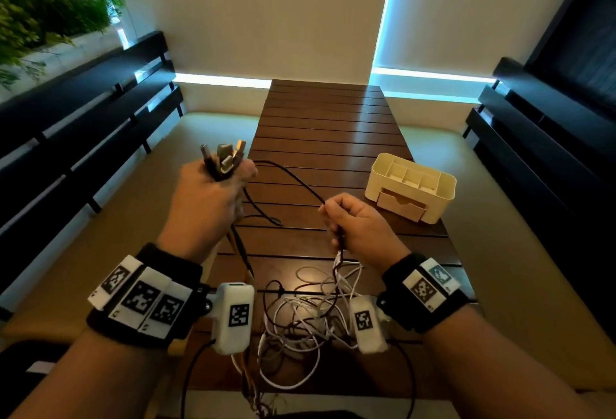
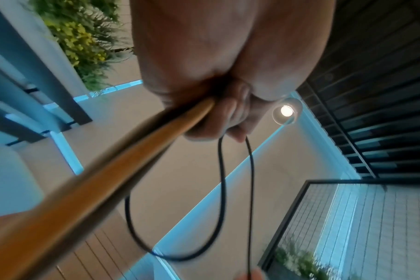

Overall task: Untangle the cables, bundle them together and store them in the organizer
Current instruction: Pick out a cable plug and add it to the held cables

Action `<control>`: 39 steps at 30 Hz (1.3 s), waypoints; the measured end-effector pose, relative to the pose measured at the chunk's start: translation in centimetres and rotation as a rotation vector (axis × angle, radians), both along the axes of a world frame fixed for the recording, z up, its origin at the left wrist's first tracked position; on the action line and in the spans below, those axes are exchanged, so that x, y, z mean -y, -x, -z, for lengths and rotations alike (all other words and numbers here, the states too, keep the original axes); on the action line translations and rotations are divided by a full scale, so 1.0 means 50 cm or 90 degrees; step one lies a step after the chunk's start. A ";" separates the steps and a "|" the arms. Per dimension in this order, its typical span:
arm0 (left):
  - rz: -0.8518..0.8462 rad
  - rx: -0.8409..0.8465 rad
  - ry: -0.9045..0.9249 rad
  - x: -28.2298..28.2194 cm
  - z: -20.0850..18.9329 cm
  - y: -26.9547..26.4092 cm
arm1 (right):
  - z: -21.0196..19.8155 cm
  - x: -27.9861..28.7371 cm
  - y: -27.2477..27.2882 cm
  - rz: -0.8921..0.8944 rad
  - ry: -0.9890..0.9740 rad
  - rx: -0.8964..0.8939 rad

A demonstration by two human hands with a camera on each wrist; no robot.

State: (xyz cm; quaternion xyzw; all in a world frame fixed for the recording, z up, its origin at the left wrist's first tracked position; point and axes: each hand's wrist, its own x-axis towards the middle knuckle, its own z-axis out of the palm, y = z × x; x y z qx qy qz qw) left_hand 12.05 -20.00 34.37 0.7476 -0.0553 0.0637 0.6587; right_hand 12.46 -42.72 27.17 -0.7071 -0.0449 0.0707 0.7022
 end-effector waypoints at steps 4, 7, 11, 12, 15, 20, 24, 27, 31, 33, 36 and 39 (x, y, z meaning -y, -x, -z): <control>-0.011 -0.023 -0.217 -0.009 0.008 -0.006 | -0.019 0.014 -0.016 0.165 0.109 0.088; -0.095 0.046 -0.242 -0.004 -0.009 0.002 | -0.047 0.028 -0.031 0.272 0.273 0.178; -0.061 0.106 -0.236 0.024 -0.032 0.009 | -0.079 0.032 -0.040 0.318 0.402 0.314; -0.041 0.121 -0.249 0.033 -0.034 0.008 | -0.088 0.027 -0.040 0.306 0.428 0.352; 0.028 0.147 -0.279 0.065 -0.039 0.005 | -0.106 0.000 -0.031 0.231 0.495 0.456; 0.079 0.095 -0.396 0.085 -0.027 0.000 | -0.113 -0.018 -0.014 0.194 0.482 0.522; 0.083 0.098 -0.421 0.082 -0.025 0.000 | -0.119 -0.016 0.001 0.179 0.438 0.522; 0.029 0.158 -0.350 0.082 -0.037 0.015 | -0.111 -0.016 0.008 0.168 0.378 0.471; -0.116 0.174 -0.217 0.046 -0.053 0.011 | -0.073 -0.006 0.021 0.112 0.317 0.327; -0.097 0.134 -0.270 0.027 -0.049 0.008 | -0.061 0.000 0.021 0.111 0.315 0.311; 0.013 -0.018 -0.393 0.009 -0.021 -0.002 | -0.061 0.014 0.007 0.132 0.349 0.337; 0.000 -0.040 -0.438 0.006 -0.007 0.001 | -0.067 0.020 -0.013 0.104 0.459 0.376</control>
